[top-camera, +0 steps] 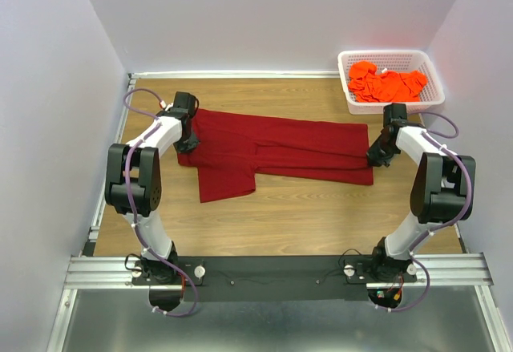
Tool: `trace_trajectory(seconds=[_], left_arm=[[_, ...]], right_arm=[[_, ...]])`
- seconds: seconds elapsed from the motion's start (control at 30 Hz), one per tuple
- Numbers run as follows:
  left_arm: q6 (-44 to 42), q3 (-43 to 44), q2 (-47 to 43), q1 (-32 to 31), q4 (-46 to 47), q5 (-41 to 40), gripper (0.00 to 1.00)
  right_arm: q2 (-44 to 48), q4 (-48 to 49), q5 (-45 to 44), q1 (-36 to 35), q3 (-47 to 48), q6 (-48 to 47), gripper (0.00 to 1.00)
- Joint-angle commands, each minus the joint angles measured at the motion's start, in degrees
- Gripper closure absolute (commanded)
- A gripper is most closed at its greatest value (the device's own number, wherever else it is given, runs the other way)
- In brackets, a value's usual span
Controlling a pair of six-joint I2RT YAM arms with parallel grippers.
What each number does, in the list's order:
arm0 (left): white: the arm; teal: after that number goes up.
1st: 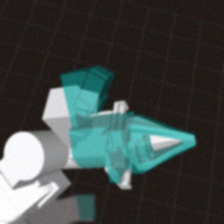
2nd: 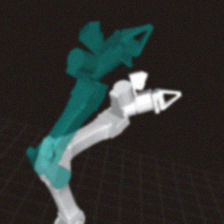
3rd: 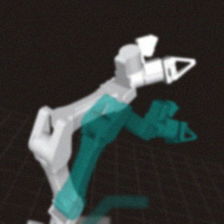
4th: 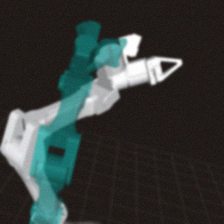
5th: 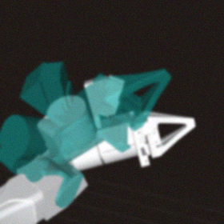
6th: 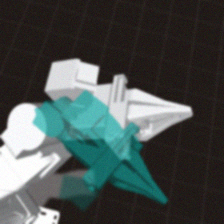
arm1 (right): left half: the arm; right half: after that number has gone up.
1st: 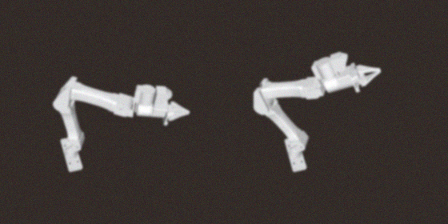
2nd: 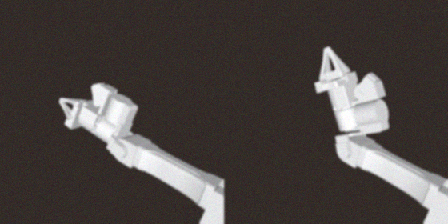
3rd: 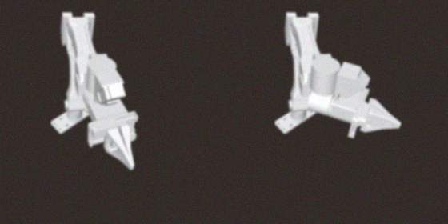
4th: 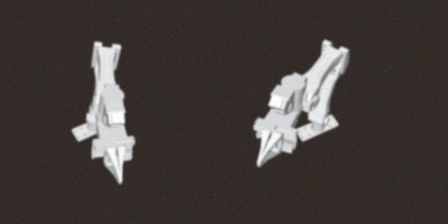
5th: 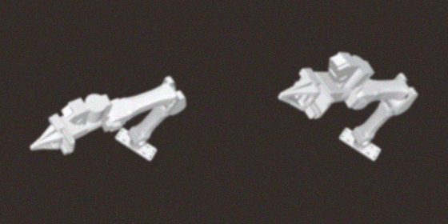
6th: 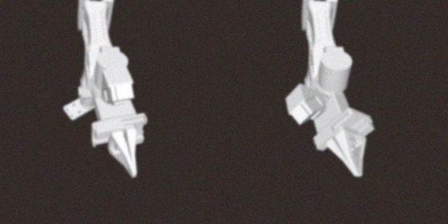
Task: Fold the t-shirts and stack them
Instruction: Fold the tshirt
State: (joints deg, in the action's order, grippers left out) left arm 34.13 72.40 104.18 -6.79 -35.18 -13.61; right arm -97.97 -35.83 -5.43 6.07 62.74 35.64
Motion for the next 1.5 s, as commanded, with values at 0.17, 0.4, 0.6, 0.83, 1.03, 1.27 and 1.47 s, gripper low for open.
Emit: trace_trajectory(seconds=[0.17, 0.4, 0.6, 0.83, 1.03, 1.27, 1.47], left_arm=[[1.29, -1.65, -2.58, 0.72, 2.31, -3.53, 0.54], [1.11, -6.38, -13.1, 0.72, 3.71, -2.65, 0.17], [2.61, -14.47, -26.62, 0.63, 5.03, -0.9, 0.04], [3.66, -24.49, -36.93, -1.21, 4.51, 3.75, 0.02], [6.91, -30.99, -35.63, -7.0, 2.66, 6.57, 0.12], [8.15, -34.43, -32.2, -10.09, 5.2, 6.49, 0.22], [8.06, -34.78, -28.25, -10.97, 6.7, 5.34, 0.29]], right_arm=[[0.76, 2.44, 1.03, 0.17, 2.82, -2.94, 0.75], [7.26, 2.44, 7.88, -2.19, 4.5, -6.98, 0.37], [14.47, 3.66, 9.91, -9.04, 2.49, -6.9, 0.14], [19.22, 15.25, 21.75, -20.46, -6.3, -1.45, 0.12], [12.3, 27.03, 23.89, -36.09, -11.32, 2.15, 0.16], [2.64, 39.6, 22.04, -44.11, -12.03, 9.26, 0.32], [-4.23, 43.04, 21.69, -47.72, -9.4, 10.5, 0.37]])
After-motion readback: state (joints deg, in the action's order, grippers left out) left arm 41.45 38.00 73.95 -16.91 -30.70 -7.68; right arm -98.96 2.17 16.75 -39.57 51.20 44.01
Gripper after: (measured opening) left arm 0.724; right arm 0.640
